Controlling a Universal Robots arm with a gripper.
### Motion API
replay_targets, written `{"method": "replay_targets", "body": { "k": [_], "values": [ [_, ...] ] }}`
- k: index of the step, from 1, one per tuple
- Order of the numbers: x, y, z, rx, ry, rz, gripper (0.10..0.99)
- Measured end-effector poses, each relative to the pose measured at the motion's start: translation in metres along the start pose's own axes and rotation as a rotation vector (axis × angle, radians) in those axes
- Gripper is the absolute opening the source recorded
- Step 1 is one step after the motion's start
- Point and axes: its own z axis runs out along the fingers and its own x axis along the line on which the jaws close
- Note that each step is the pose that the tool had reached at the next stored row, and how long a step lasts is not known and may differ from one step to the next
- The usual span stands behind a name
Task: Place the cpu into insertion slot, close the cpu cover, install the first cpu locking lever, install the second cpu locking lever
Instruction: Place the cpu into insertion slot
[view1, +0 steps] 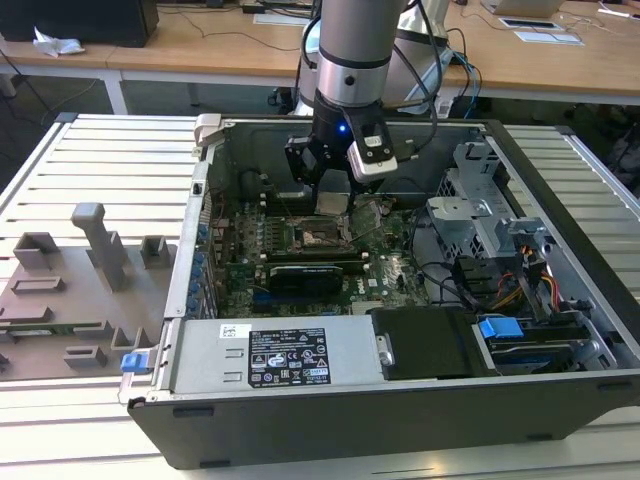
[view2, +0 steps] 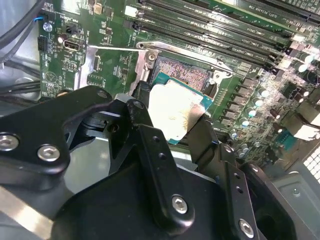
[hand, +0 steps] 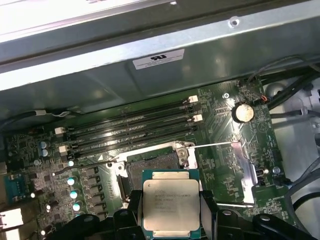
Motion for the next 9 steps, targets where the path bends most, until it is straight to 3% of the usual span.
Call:
{"method": "replay_targets", "body": {
  "k": [9],
  "values": [
    [0.0, 0.0, 0.0008, 0.003, -0.0055, 0.086, 0.541]
  ]
}}
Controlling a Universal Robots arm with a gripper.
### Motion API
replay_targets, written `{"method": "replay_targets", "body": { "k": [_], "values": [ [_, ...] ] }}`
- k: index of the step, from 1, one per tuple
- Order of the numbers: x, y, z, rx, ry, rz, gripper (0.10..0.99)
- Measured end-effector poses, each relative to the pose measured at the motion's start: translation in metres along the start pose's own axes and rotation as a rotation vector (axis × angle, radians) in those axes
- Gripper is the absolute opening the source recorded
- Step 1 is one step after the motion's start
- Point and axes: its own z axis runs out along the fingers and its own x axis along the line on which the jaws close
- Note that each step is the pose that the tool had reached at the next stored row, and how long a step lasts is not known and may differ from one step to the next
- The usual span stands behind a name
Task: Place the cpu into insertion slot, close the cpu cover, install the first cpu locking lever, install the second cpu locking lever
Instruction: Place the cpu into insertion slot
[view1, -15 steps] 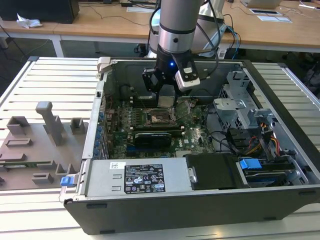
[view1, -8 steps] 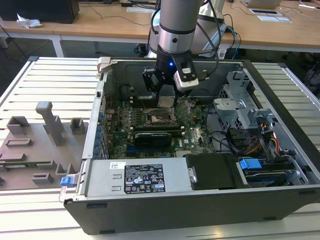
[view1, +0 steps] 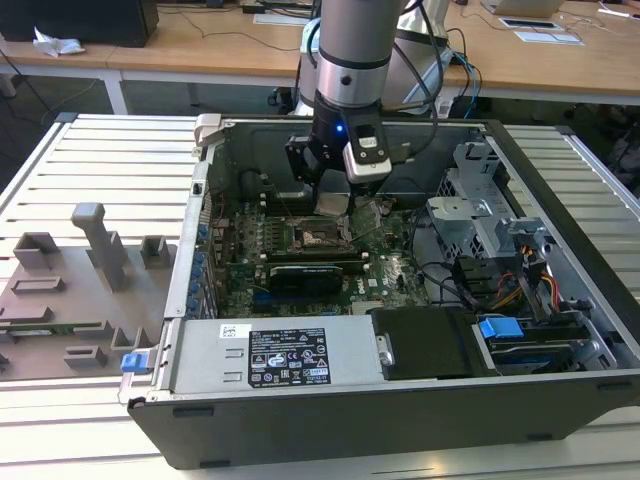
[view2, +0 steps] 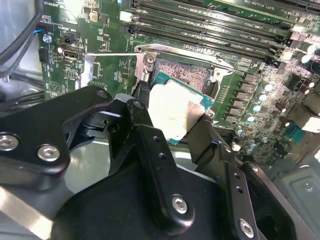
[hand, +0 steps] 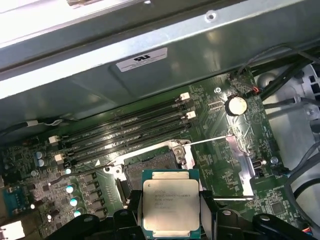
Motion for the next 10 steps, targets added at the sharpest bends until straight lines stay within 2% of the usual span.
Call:
{"method": "replay_targets", "body": {
  "k": [10],
  "values": [
    [0.0, 0.0, 0.0007, 0.003, -0.0056, 0.089, 0.541]
  ]
}}
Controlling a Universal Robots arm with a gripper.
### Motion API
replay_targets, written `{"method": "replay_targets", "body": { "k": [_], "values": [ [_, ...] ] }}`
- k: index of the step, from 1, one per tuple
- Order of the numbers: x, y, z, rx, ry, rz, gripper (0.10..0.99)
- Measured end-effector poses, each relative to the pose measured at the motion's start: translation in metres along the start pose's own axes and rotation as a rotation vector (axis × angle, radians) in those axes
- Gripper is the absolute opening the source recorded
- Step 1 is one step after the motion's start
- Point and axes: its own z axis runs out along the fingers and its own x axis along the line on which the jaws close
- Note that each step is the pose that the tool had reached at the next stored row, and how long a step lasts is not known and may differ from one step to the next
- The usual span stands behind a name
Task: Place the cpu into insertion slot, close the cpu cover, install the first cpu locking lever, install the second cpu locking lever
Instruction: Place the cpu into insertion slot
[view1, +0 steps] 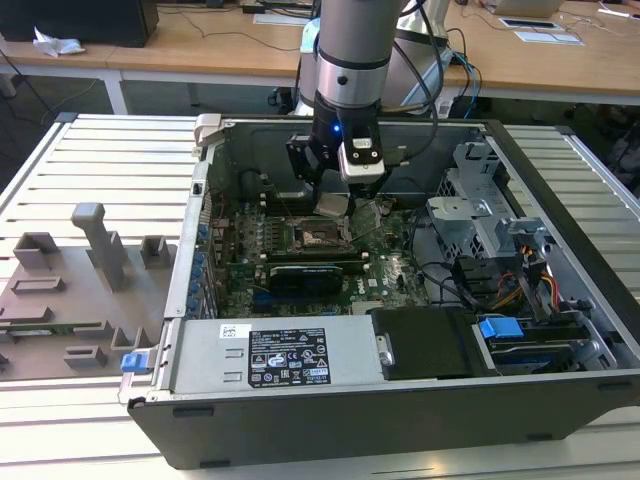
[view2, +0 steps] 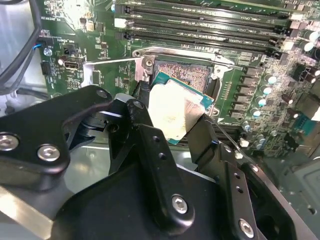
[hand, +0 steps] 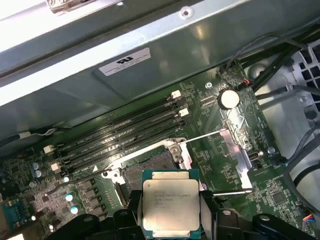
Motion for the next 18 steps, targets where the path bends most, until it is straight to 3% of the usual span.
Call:
{"method": "replay_targets", "body": {
  "k": [18],
  "values": [
    [0.0, 0.0, 0.0009, 0.006, -0.0112, 0.183, 0.541]
  ]
}}
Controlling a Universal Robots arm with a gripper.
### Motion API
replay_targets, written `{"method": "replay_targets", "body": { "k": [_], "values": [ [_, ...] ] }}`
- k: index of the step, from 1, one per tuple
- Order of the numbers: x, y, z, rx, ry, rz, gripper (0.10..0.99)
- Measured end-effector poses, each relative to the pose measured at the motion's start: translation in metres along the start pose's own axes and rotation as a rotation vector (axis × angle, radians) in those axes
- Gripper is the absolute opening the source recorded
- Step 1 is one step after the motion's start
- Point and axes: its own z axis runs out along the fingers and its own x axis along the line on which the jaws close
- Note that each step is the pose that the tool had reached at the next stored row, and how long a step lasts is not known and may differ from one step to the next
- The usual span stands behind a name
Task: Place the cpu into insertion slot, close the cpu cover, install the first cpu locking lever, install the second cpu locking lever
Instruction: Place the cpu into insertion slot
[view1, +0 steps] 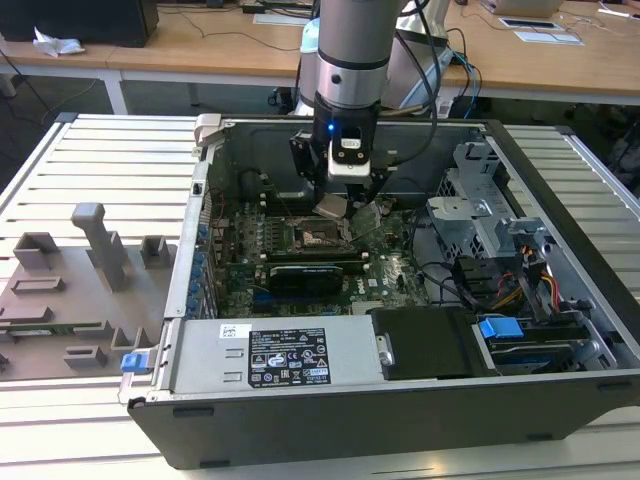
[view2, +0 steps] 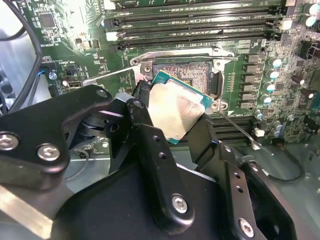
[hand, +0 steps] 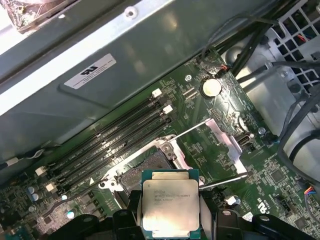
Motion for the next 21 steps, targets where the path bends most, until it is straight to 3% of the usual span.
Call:
{"method": "replay_targets", "body": {
  "k": [13, 21],
  "values": [
    [0.0, 0.0, 0.0004, 0.005, -0.0084, 0.127, 0.541],
    [0.0, 0.0, 0.0004, 0.006, -0.0103, 0.164, 0.541]
  ]
}}
